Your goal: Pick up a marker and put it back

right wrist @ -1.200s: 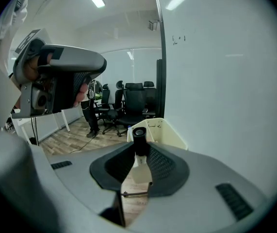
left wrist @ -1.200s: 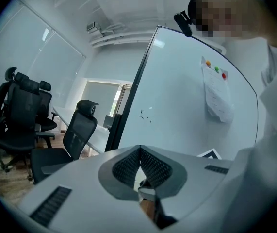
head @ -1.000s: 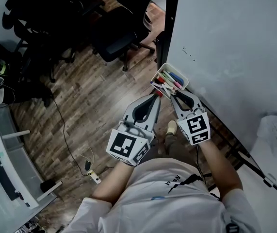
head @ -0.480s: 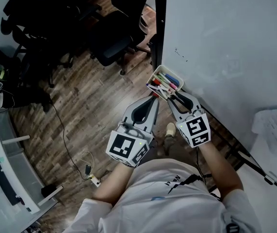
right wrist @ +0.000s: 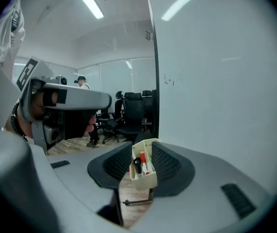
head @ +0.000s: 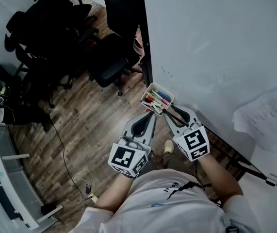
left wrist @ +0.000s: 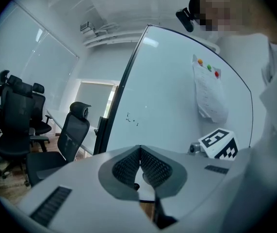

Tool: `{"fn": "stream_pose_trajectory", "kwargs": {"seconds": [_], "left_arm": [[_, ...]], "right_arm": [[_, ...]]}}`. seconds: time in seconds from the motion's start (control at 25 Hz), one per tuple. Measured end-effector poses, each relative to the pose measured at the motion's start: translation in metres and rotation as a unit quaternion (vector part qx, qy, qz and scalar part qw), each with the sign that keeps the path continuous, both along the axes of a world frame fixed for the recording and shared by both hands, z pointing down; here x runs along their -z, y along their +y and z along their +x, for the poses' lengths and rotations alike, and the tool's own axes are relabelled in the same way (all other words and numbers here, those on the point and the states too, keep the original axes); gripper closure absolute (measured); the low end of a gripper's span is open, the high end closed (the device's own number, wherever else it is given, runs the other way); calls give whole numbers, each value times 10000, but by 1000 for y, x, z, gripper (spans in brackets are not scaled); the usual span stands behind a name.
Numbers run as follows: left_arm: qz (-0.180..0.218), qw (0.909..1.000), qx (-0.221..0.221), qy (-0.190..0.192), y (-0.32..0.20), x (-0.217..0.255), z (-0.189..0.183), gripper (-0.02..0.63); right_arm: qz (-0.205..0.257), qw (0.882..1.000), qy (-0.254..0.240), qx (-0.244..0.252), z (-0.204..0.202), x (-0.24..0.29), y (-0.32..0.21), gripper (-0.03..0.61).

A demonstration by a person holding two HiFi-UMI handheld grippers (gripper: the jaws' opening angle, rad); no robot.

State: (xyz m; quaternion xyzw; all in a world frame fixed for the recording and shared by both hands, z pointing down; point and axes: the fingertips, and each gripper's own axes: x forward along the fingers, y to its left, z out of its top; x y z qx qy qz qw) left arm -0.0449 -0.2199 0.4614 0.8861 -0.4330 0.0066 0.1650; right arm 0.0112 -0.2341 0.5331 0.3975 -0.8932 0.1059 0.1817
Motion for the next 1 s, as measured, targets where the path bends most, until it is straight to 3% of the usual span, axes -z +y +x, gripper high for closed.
{"fn": "stream_pose_trajectory", "kwargs": {"seconds": [0.48,0.76,1.0], "left_arm": [[489,9986,-206,13,9,59,8,603],[696,9973,-190,167,8,88,3,603],[874,9958,-180,225,10,116,1,603]], "right_arm": [[412,9964,-720,182,-10,102,1,464],[495,9919,-1151,221,-13,136,0,544],[645,9888,-1315,291,-19,170,4,557]]}}
